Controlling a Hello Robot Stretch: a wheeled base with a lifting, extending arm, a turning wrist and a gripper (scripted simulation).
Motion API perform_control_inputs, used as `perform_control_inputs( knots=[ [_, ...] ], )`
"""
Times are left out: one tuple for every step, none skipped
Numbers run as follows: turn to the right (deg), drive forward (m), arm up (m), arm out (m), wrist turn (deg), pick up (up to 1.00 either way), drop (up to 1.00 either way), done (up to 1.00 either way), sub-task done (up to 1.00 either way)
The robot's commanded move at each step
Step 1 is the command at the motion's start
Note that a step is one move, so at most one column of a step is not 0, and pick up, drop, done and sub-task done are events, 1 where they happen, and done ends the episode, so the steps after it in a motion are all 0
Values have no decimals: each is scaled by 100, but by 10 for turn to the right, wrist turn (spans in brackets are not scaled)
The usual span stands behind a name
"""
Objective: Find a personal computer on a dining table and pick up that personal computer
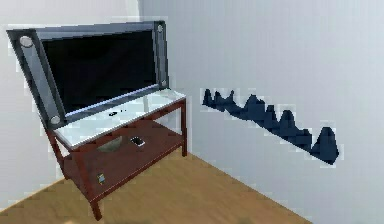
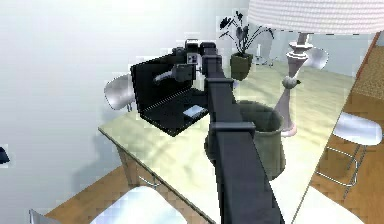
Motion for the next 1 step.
perform_control_inputs(
  knots=[
    [0, 0, -30, 0, 0, 0, 0, 0, 0]
  ],
)
